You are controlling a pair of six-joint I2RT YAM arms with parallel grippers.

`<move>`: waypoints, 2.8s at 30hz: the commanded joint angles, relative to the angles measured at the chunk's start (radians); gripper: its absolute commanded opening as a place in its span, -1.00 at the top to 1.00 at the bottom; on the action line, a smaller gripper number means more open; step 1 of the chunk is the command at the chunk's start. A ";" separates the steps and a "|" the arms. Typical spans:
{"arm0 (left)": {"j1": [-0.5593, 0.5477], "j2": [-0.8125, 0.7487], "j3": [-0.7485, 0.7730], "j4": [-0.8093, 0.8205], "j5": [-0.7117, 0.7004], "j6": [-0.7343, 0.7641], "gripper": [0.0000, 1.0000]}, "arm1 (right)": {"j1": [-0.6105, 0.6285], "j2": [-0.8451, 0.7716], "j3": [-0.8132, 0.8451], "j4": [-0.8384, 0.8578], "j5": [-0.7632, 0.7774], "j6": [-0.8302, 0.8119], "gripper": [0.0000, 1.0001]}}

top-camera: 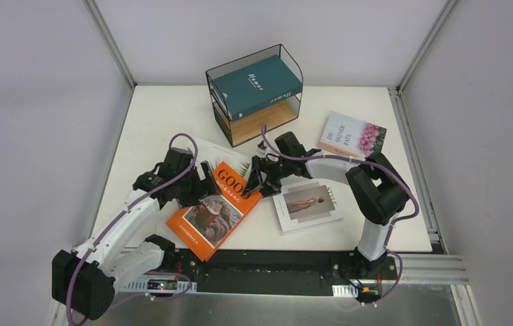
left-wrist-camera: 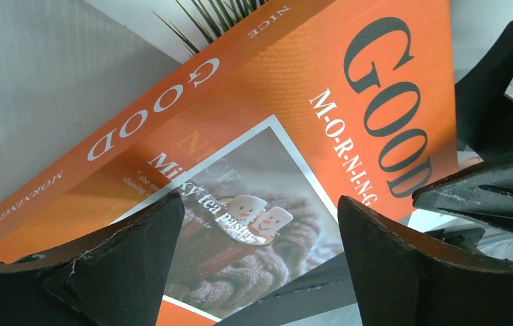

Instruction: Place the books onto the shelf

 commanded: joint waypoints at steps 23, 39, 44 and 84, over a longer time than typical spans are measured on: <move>0.001 -0.103 0.117 0.008 -0.012 0.116 -0.84 | -0.001 -0.135 -0.027 0.048 -0.046 0.106 0.70; 0.001 -0.056 0.204 -0.012 -0.016 0.189 -0.86 | -0.044 -0.242 0.028 -0.235 -0.031 -0.082 1.00; 0.001 -0.039 0.222 -0.013 -0.013 0.209 -0.87 | -0.055 -0.279 0.033 -0.252 -0.026 -0.094 1.00; 0.002 0.133 0.341 0.035 0.299 0.330 -0.98 | -0.160 -0.426 0.132 -0.581 -0.179 -0.376 1.00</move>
